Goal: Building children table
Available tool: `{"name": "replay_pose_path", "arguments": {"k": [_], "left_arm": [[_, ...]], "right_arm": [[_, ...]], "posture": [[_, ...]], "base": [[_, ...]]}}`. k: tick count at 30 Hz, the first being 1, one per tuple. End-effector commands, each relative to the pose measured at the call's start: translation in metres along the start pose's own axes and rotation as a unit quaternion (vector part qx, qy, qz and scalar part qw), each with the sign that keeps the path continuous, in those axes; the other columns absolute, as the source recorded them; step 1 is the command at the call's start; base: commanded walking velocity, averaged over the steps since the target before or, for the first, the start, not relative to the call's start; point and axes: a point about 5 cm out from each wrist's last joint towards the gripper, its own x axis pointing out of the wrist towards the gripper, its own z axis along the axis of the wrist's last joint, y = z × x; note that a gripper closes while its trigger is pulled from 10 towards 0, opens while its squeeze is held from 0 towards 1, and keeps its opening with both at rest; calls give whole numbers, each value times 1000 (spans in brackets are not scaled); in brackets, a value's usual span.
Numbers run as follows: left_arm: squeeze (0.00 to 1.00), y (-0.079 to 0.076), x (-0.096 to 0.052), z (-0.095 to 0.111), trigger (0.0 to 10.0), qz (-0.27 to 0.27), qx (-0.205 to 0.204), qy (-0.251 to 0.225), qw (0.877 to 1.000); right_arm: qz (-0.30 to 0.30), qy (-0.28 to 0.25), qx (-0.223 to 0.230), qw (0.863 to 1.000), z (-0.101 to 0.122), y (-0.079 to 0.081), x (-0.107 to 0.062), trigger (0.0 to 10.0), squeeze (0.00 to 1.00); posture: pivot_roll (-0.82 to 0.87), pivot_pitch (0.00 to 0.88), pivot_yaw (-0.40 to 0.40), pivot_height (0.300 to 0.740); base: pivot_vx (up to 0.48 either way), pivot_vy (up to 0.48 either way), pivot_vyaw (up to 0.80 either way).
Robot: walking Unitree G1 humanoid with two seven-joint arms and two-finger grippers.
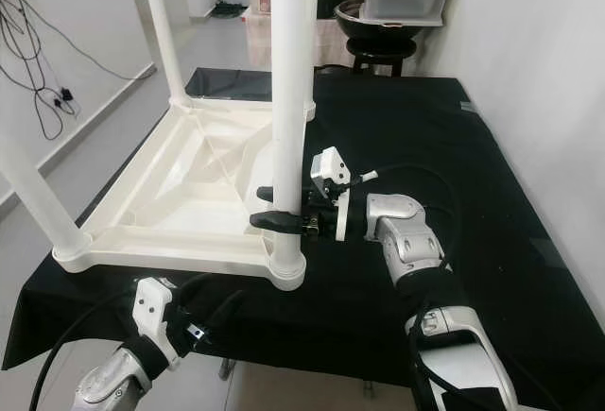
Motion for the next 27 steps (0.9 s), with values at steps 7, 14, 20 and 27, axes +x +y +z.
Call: {"name": "replay_pose_path", "arguments": {"k": [7, 14, 20, 27], "left_arm": [[0, 0, -5, -2, 10000, 2, 3, 5, 1000], [0, 1, -7, -2, 10000, 0, 3, 8, 1000], [0, 1, -5, -3, 10000, 0, 1, 9, 1000], [0, 0, -4, -3, 10000, 9, 4, 5, 1000]], "right_arm": [[-153, 15, 55, 987, -39, 11, 19, 0, 0], [-399, 116, 96, 904, -95, 45, 55, 0, 0], [-364, 105, 55, 924, -78, 40, 84, 10000, 0], [-259, 6, 66, 964, -39, 34, 93, 10000, 1000]], "posture": [[-4, 0, -16, 740], [-3, 0, 5, 740], [9, 0, -17, 740], [17, 0, -20, 740]], "base": [[0, 0, 0], [0, 0, 0], [0, 0, 0], [0, 0, 0]]}}
